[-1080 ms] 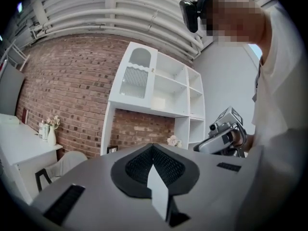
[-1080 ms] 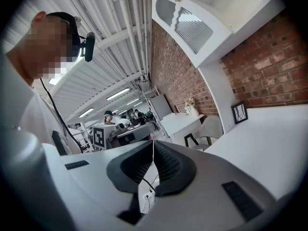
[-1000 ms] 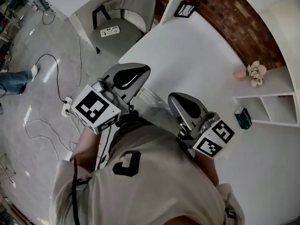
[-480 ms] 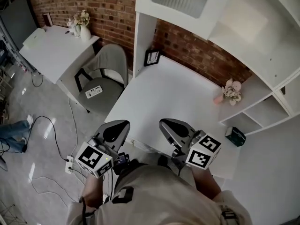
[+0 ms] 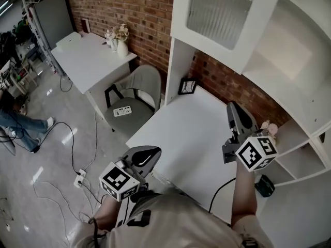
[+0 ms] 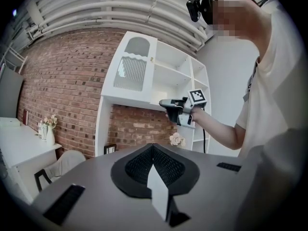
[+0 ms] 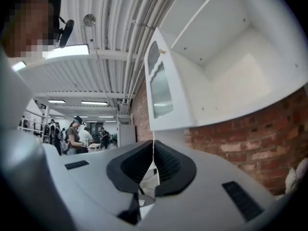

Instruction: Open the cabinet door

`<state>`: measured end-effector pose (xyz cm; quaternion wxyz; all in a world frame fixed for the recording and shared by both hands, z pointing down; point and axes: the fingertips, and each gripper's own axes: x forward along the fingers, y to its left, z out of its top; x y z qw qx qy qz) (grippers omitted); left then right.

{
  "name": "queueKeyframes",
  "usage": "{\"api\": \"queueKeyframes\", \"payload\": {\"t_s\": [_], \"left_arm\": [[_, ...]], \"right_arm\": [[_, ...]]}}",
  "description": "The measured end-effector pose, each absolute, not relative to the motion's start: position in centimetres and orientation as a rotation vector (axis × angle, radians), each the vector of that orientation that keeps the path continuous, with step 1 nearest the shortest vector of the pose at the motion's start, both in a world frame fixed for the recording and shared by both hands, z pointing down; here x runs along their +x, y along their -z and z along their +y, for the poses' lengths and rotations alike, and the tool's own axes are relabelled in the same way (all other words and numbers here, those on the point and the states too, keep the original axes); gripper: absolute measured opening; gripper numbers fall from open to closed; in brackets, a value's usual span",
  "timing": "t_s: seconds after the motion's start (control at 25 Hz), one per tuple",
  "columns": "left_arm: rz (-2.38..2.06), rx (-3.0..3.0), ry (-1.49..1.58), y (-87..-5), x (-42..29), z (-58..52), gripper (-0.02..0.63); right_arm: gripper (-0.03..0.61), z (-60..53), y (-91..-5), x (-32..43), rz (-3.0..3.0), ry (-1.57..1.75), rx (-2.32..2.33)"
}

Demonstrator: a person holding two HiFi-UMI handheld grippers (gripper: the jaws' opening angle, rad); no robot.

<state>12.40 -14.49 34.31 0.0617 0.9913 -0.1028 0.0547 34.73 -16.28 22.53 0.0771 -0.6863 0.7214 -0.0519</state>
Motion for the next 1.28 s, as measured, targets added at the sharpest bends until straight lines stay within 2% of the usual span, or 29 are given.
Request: {"api": "queueKeyframes", "payload": {"t_s": [0.2, 0.44, 0.52, 0.64, 0.72, 0.84, 1.08, 1.28], "left_arm": [[-0.323, 2.991, -0.181, -34.5, 12.6, -13.5, 0.017], [-0.426, 2.972, -0.194, -35.6, 11.7, -13.3, 0.017], [-0.448, 2.969, -0.193, -35.7, 11.5, -13.2, 0.017], [-0.481, 2.968, -0.196, -35.5, 11.1, -13.3, 0.017], [-0.488, 2.967, -0.200, -35.5, 10.9, -13.4, 0.017], [-0.468, 2.971, -0.202, -35.6, 11.1, -13.3, 0.017], [-0.543, 2.957, -0.192, -35.9, 9.8, -14.1, 0.017], [-0.455, 2.954, -0.217, -35.2, 11.8, -14.6, 0.017]], "right_arm": [[0.028, -17.4, -18.2, 39.5, 2.031, -0.009, -2.184], [0.040, -19.8, -16.3, 41.7, 2.017, -0.108, -2.217], [0.103, -20.2, -16.2, 41.9, 2.029, -0.124, -2.227], [0.152, -20.9, -15.9, 41.9, 2.041, -0.146, -2.245], [0.206, -21.1, -15.8, 41.9, 2.053, -0.160, -2.265], [0.243, -20.9, -15.6, 42.3, 2.053, -0.181, -2.305], [0.252, -23.1, -15.0, 41.4, 2.067, -0.230, -2.287], [0.252, -24.3, -14.7, 42.6, 2.088, -0.186, -2.363]]}}
